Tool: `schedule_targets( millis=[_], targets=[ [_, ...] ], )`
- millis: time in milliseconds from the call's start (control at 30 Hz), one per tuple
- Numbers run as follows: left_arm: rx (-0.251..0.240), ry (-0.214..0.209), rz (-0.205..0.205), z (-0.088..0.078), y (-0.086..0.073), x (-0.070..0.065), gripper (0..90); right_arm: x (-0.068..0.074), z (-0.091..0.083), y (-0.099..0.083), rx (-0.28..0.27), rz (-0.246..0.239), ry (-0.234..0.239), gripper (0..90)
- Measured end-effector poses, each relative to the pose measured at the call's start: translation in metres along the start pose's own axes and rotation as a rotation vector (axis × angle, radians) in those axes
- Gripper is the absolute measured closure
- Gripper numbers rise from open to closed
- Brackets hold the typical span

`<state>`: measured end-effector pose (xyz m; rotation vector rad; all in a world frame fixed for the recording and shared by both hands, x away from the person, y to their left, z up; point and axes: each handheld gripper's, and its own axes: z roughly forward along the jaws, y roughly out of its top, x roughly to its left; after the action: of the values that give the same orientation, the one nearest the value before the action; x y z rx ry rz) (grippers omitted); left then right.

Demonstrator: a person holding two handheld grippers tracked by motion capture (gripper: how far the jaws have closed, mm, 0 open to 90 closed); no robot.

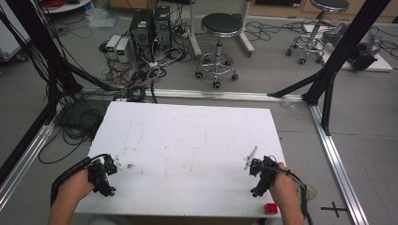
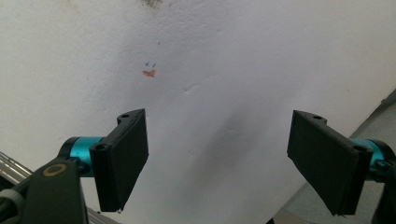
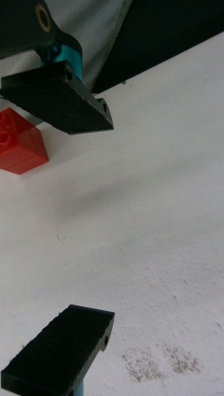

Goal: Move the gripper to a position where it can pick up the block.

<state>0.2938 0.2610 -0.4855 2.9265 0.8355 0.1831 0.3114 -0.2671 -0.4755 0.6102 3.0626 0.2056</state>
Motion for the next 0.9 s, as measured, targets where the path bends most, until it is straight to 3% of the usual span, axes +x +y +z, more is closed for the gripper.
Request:
schedule_targets(
  millis=[100, 133, 633, 900],
  targets=[
    [0.002, 0.004, 0.002, 0.000, 0.000, 0.000, 20.8, 0.000, -0.004, -0.002, -0.022, -0.014, 0.008, 7.5],
    [0.001, 0.004, 0.002, 0.000, 0.000, 0.000, 20.7, 0.000, -0.007, -0.004, -0.025, -0.041, 0.014, 7.5],
    [-0.004, 0.002, -0.002, 0.001, 0.000, -0.001, 20.8, 0.006, -0.023, -0.021, -0.078, -0.203, 0.025, 7.5],
    [-0.007, 0.001, -0.002, 0.001, 0.000, 0.000, 20.7, 0.011, -0.031, -0.033, -0.087, -0.215, 0.009, 7.5]
  ],
)
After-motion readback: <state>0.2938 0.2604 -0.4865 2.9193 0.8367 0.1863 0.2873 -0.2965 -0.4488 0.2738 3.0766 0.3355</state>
